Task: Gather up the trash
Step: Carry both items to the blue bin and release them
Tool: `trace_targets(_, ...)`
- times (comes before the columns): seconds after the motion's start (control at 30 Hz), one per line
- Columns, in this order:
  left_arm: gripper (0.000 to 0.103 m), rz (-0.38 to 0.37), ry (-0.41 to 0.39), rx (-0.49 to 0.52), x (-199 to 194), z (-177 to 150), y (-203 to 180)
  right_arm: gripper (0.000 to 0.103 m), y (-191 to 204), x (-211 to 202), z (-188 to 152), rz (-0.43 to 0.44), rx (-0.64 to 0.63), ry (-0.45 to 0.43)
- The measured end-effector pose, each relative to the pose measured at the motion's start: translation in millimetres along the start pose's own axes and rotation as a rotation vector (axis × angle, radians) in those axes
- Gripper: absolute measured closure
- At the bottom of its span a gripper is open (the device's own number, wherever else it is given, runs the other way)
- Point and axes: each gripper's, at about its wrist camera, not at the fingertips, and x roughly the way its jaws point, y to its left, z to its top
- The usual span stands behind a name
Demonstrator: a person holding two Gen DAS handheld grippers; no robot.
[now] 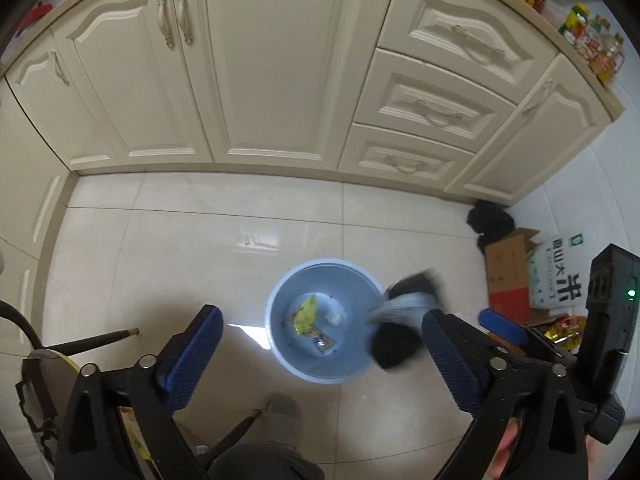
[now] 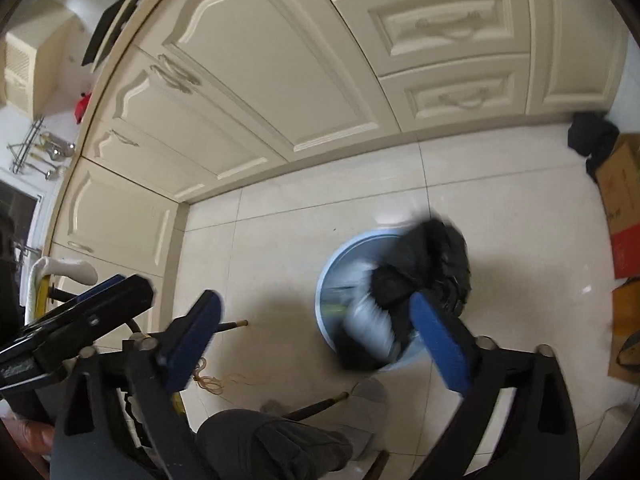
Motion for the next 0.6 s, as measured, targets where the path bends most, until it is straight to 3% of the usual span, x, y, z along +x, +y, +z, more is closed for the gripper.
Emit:
trace_targets(0.37,0.003,0.020,-0.113,-0.034,-53.0,5.3,15.5,0.000,14.4,-25.3,-15.4,-0.023,0.031,-0.048)
trace_targets(0.5,0.002,0.012,-0.177,-0.044,-90.1,-5.5,26.3,0.000,36.3,-47.2,-18.1,-0.024,0.000,-0.079)
trace_targets(0.6,0.001,0.018,-0.240,-0.046,-131.2,-46.8,34.2,0.000,60.0,-68.5,-20.7,-0.016,-0.033,-0.113)
